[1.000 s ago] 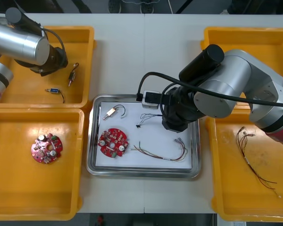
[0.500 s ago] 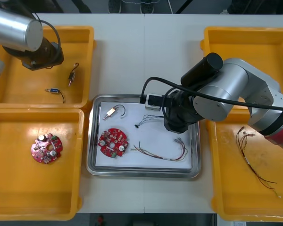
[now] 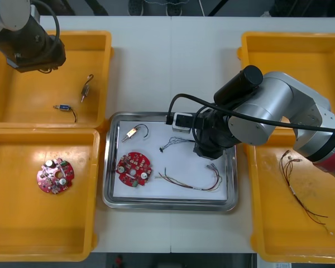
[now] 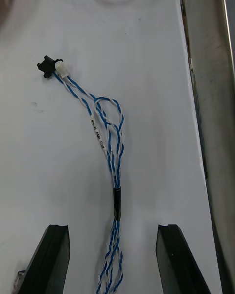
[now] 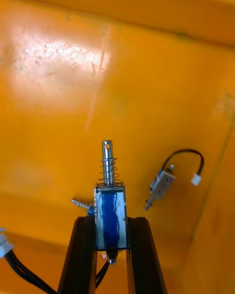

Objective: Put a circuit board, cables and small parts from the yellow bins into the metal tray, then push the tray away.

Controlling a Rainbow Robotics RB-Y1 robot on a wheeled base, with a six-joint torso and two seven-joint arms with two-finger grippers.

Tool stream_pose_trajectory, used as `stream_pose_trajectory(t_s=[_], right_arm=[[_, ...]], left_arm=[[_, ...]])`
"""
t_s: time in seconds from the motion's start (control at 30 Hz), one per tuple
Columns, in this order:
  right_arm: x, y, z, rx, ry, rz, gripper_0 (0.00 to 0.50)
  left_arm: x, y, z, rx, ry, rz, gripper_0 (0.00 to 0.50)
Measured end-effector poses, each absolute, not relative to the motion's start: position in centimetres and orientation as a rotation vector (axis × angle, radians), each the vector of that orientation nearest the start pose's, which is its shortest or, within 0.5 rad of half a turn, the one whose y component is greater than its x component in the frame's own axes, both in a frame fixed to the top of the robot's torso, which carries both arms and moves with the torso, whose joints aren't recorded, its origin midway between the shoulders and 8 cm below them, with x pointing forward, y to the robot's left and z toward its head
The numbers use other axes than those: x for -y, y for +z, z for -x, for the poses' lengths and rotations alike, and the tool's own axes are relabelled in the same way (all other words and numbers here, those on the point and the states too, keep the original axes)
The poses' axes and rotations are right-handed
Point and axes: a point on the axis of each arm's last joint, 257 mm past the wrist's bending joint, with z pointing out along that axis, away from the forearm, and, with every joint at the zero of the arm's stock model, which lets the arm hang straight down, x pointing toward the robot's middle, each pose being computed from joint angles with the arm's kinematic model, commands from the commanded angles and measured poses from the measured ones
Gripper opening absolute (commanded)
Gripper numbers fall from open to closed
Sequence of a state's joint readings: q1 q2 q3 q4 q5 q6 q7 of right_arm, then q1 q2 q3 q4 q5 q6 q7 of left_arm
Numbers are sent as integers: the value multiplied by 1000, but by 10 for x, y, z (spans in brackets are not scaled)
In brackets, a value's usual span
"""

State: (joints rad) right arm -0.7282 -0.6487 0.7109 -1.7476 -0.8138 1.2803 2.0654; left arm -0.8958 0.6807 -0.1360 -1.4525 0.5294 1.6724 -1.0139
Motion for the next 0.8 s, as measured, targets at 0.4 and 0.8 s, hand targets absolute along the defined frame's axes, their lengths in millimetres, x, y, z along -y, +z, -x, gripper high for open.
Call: stream_pose_trajectory(t_s=[0.4,0.8], right_arm=[[79,-242,-471,-1978,-54,1715,500],[95,-206,-456,-2229,-9,1556,500]], left_arm=[[-284,-69,-538,-2544,83,215,0],[-262,-49,-529,-2495,67,138,0]])
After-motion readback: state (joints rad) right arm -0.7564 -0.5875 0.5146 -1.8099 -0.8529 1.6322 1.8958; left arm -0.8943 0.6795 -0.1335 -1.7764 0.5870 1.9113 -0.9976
